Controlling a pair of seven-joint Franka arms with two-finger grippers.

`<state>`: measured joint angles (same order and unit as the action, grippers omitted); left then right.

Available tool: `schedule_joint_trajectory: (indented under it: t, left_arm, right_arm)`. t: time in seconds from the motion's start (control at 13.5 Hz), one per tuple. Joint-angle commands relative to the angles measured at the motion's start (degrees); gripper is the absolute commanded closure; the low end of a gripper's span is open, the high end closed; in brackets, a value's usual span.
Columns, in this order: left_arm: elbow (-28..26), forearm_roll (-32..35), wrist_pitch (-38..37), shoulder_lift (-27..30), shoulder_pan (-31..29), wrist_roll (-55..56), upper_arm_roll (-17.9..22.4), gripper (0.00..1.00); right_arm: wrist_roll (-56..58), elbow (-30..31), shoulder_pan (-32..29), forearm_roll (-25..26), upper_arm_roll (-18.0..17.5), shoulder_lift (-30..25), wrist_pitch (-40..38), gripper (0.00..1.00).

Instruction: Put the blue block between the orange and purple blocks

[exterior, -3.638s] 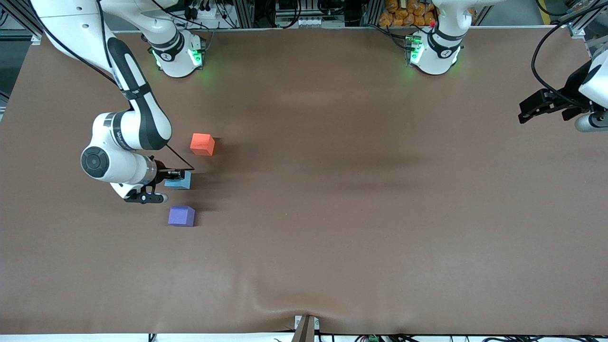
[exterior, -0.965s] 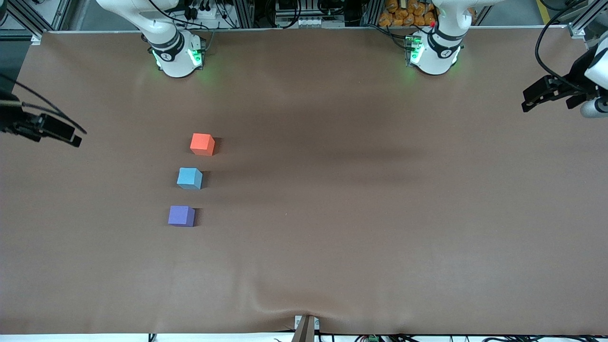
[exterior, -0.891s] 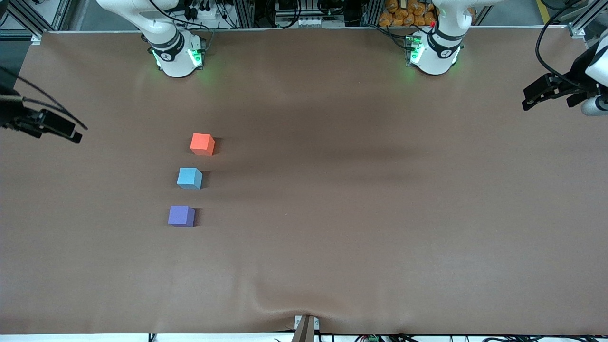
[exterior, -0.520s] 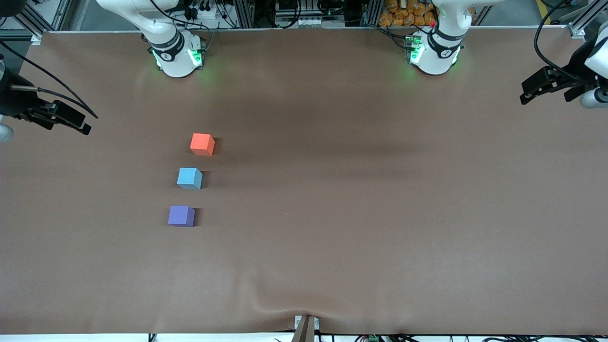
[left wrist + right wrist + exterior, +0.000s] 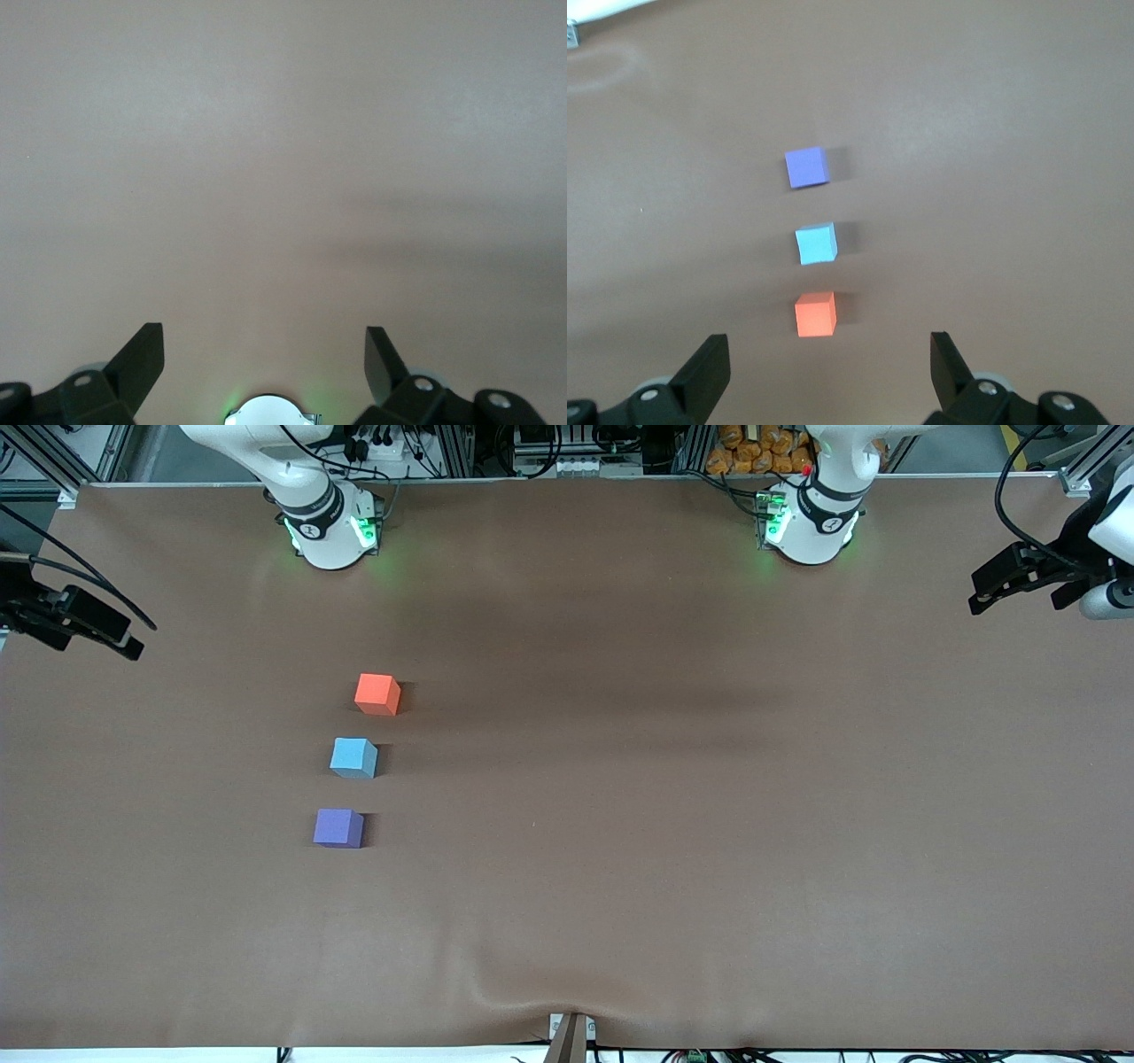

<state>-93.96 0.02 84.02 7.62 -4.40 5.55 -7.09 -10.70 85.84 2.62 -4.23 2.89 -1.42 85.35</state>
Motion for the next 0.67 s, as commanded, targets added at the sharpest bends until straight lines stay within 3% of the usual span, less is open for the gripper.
schedule_joint_trajectory:
  t: [0.0,0.15,0.59]
  left_arm:
    - [1.0,-0.9,-0.3,0.6,-0.5,-1.5,0.1,0.0]
    - [1.1,-0.8,-0.3,0.6,-0.5,-1.4,0.1,0.0]
    - [1.2,-0.9,-0.3,0.0,-0.3,-1.7,0.0,0.0]
  right_arm:
    - [0.1,-1.6,-0.2,1.2,-0.6,1.0,-1.6,0.0]
    - [4.0,-1.2,0.0,5.0,-2.0,0.9,-1.8,0.0]
    - [5.6,-1.2,-0.6,4.6,-2.2,0.9,-1.7,0.0]
